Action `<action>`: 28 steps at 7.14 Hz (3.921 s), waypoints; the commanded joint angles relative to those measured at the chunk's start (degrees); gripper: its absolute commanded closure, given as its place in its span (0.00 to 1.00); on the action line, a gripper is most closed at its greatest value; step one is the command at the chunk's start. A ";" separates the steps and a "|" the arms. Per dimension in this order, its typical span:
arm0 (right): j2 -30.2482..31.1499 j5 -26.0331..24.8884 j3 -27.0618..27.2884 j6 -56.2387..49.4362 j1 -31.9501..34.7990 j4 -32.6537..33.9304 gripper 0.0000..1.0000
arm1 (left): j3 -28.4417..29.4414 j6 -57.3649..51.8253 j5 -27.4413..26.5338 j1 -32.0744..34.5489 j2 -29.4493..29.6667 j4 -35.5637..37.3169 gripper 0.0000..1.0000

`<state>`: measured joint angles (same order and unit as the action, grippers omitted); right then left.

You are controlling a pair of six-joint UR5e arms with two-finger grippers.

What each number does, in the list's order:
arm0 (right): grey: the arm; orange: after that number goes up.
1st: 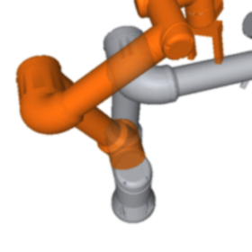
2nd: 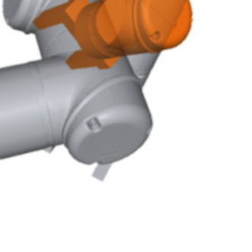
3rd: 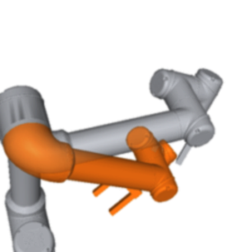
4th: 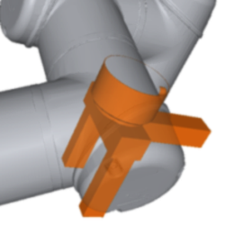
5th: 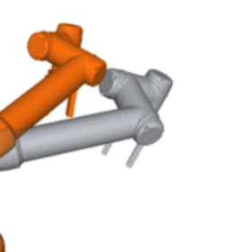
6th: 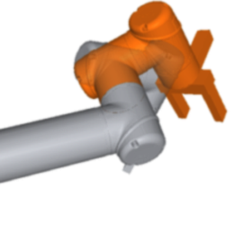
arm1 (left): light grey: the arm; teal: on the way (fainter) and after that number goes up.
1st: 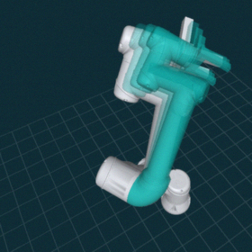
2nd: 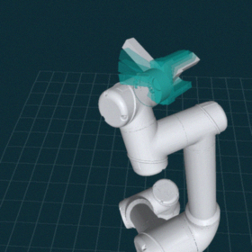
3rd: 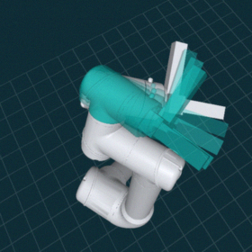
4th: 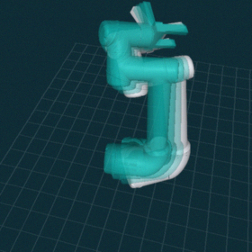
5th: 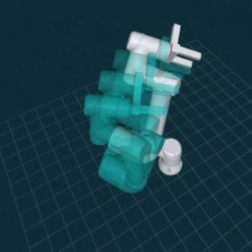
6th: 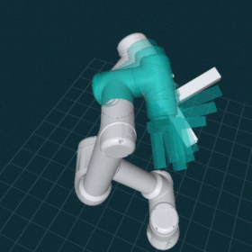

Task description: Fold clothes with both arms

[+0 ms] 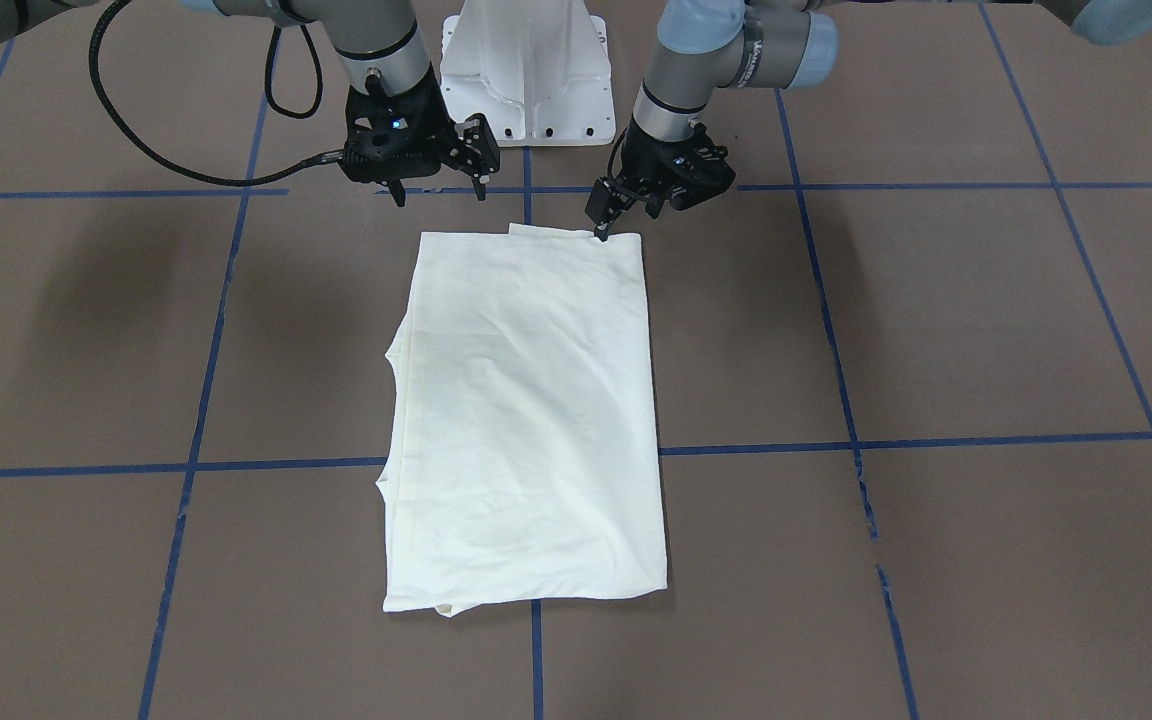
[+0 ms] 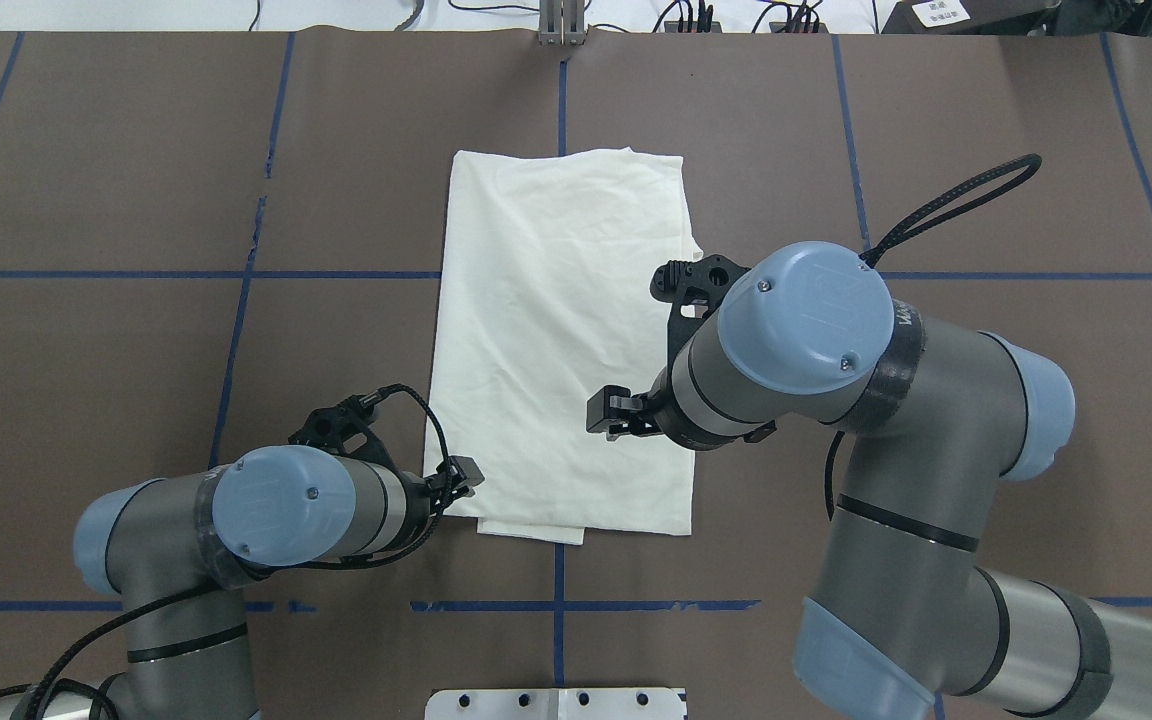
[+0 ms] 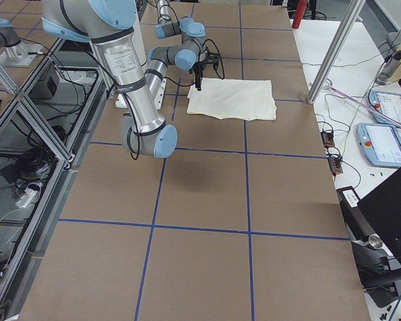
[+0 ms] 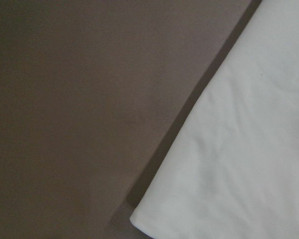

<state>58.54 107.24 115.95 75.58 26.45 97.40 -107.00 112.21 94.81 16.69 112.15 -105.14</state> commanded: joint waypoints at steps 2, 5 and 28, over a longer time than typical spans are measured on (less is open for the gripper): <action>0.00 -0.02 -0.20 0.01 0.09 -0.01 0.00 | 1.18 -0.24 -0.94 0.27 0.09 0.20 0.10; 0.35 -0.02 -0.20 -0.08 0.27 -0.01 0.00 | 1.09 0.20 -0.86 0.09 0.26 0.20 0.34; 2.64 -7.19 -0.19 27.90 -8.14 -3.44 0.00 | 0.12 -0.59 -0.33 -0.26 2.37 0.82 1.00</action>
<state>61.00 103.59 115.96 95.83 21.59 94.70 -106.82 111.63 94.41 16.44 114.39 -104.36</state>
